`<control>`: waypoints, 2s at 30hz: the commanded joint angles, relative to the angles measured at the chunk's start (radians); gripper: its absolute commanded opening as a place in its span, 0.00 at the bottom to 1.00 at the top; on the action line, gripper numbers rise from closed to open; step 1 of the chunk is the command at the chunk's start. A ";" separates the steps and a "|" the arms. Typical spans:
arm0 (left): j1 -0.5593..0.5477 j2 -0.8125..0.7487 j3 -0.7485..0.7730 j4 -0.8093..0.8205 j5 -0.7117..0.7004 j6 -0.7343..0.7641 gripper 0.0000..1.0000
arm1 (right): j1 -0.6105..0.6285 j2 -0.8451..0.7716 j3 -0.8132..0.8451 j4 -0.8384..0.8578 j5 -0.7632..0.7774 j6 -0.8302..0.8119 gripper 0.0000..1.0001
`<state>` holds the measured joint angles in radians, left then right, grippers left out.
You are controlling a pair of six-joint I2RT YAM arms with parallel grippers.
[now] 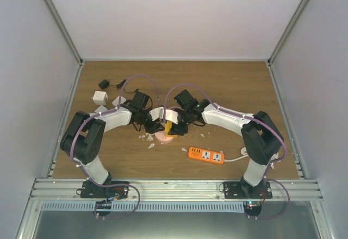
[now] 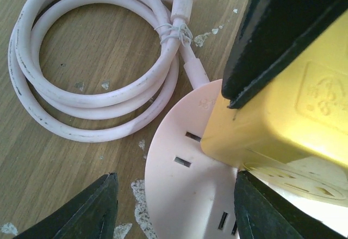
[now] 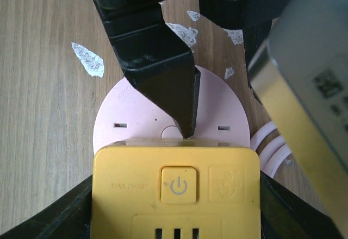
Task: Pull the plug off the socket
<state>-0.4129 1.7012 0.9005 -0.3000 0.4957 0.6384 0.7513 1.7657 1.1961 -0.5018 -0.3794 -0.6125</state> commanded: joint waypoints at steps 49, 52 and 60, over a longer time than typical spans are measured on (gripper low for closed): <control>-0.005 0.175 0.017 -0.147 -0.315 0.053 0.51 | -0.025 -0.175 0.014 0.024 -0.151 -0.004 0.29; -0.005 0.175 0.018 -0.149 -0.314 0.052 0.50 | -0.034 -0.173 0.013 0.017 -0.166 -0.003 0.29; 0.023 0.117 0.085 -0.221 -0.212 0.050 0.60 | -0.037 -0.141 -0.073 0.074 -0.098 -0.026 0.29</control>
<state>-0.4347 1.7779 1.0046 -0.3000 0.4656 0.6411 0.7174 1.7000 1.1278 -0.4931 -0.4210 -0.6212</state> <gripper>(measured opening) 0.552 0.637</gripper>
